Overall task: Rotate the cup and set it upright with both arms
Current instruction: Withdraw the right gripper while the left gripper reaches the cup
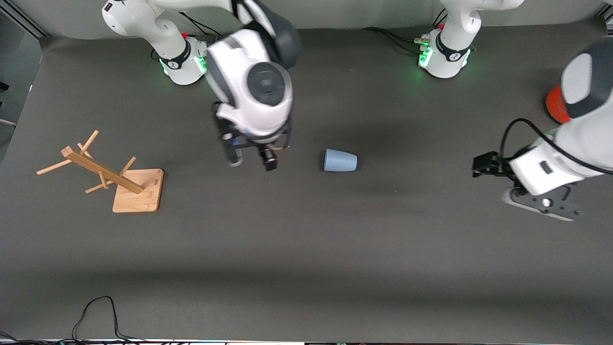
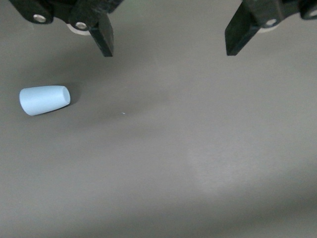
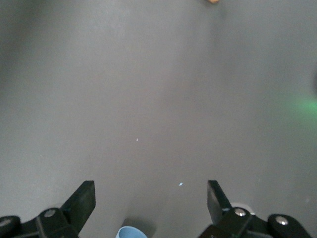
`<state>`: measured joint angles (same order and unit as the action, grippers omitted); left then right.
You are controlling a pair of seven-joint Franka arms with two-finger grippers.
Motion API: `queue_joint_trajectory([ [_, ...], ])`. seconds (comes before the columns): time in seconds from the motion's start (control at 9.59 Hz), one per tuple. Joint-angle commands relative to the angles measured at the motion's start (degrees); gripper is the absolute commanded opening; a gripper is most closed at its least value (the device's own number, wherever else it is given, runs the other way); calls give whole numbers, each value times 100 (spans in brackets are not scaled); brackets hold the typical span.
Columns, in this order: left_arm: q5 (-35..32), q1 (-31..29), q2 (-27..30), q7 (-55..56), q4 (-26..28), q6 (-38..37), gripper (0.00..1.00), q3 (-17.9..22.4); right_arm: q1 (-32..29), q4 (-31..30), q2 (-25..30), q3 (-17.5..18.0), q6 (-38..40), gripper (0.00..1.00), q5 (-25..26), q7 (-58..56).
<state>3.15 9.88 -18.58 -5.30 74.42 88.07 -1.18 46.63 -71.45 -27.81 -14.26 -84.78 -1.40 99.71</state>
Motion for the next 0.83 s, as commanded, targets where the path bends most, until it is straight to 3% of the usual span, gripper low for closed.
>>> queue_joint_trajectory([
  [0.0, -428, 705, 13, 851, -121, -141, 100, 48, -660, -807, 879, 125, -30, 100, -45, -1263],
  [0.52, -1518, 2490, -311, 2620, -147, -27, 100, 57, -2796, -1591, 2085, 476, -65, 100, -36, -5193],
  [0.73, -1913, 3008, -801, 2796, -548, 61, 100, 57, -3622, -1767, 2358, 835, -83, 100, -36, -6422],
])
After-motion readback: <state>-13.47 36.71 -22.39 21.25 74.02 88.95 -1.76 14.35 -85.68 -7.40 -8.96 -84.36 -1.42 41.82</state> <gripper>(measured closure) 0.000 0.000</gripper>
